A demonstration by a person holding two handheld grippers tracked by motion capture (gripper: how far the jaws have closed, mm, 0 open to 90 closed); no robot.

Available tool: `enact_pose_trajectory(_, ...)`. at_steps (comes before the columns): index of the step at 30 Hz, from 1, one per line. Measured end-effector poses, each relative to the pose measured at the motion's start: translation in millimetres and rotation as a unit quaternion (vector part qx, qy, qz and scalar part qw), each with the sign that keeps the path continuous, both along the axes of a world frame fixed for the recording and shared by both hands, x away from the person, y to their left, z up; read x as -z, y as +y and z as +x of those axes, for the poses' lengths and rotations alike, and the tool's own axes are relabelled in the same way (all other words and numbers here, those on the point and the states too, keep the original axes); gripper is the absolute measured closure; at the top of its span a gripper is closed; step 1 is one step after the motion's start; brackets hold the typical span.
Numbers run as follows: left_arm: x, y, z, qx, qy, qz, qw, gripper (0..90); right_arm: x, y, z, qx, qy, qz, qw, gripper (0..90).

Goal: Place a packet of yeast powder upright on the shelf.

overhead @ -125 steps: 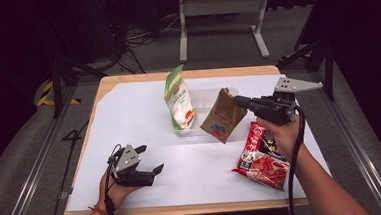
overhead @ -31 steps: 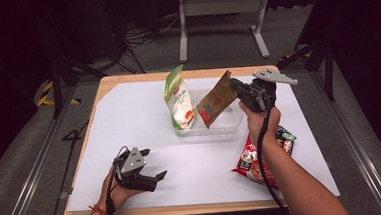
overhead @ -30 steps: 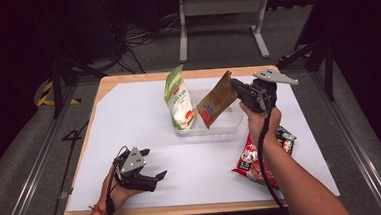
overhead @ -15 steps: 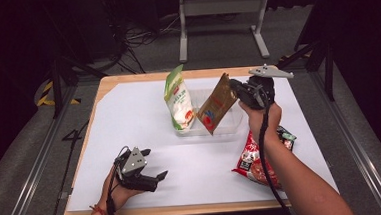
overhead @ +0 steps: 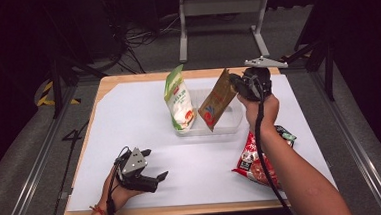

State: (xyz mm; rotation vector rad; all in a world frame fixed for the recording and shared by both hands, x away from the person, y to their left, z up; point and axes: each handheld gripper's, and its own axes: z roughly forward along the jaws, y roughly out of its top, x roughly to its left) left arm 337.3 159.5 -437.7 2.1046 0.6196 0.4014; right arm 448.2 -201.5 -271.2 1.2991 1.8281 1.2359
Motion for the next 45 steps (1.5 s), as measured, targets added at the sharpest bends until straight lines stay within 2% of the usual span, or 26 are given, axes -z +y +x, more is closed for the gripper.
enact_pose_trajectory(9, -0.4, -0.3, -0.7, 0.0, -0.001, -0.002, 1.0, 9.0, 2.9, 12.7, 24.4, 0.03, 0.006, -0.013, 0.9995, 88.6)
enact_pose_trajectory(13, -0.4, 1.0, -0.2, 0.001, -0.003, -0.003, 1.0, 9.0, 1.7, 13.4, 36.7, 0.039, 0.012, 0.001, 0.9992, 88.6)
enact_pose_trajectory(16, -0.5, 1.8, 0.2, -0.001, -0.002, -0.005, 1.0, 9.0, 2.3, 18.0, 41.8, 0.04, 0.011, 0.001, 0.9992, 88.6)
enact_pose_trajectory(18, -0.6, 1.9, 0.3, 0.001, -0.002, -0.007, 1.0, 9.1, 2.9, 22.3, 44.2, 0.036, 0.007, 0.005, 0.9993, 88.5)
enact_pose_trajectory(24, 0.0, 1.3, 0.3, 0.002, -0.001, -0.004, 1.0, 9.0, 7.5, 32.3, 44.1, 0.026, -0.001, -0.002, 0.9997, 87.6)
enact_pose_trajectory(26, -0.2, 1.1, 0.2, 0.002, -0.002, -0.004, 1.0, 9.0, 11.0, 32.6, 42.3, 0.017, -0.01, 0.009, 0.9998, 86.5)
enact_pose_trajectory(28, -0.1, 0.8, -0.4, 0.003, -0.001, -0.004, 1.0, 9.0, 15.3, 35.3, 38.8, 0.014, -0.016, -0.005, 0.9998, 85.4)
enact_pose_trajectory(30, 0.3, 0.0, -0.1, 0.003, -0.001, -0.001, 1.0, 9.0, 20.4, 38.5, 35.5, -0.005, -0.013, -0.006, 0.9999, 84.1)
enact_pose_trajectory(32, 0.3, -0.7, -0.3, 0.004, -0.001, 0.0, 1.0, 9.0, 23.3, 40.3, 32.5, -0.011, -0.018, -0.011, 0.9997, 84.1)
enact_pose_trajectory(35, 0.4, -1.3, -0.7, 0.004, -0.002, 0.001, 1.0, 9.0, 28.8, 42.1, 29.5, -0.029, -0.014, -0.002, 0.9995, 84.2)
enact_pose_trajectory(39, 0.4, -0.3, -1.0, 0.003, -0.002, 0.0, 1.0, 9.0, 36.3, 45.4, 25.8, -0.044, -0.012, -0.014, 0.9988, 84.0)
enact_pose_trajectory(45, 0.4, 1.2, -0.5, 0.001, -0.002, -0.001, 1.0, 9.1, 44.3, 44.4, 24.0, -0.066, -0.006, -0.006, 0.9978, 83.8)
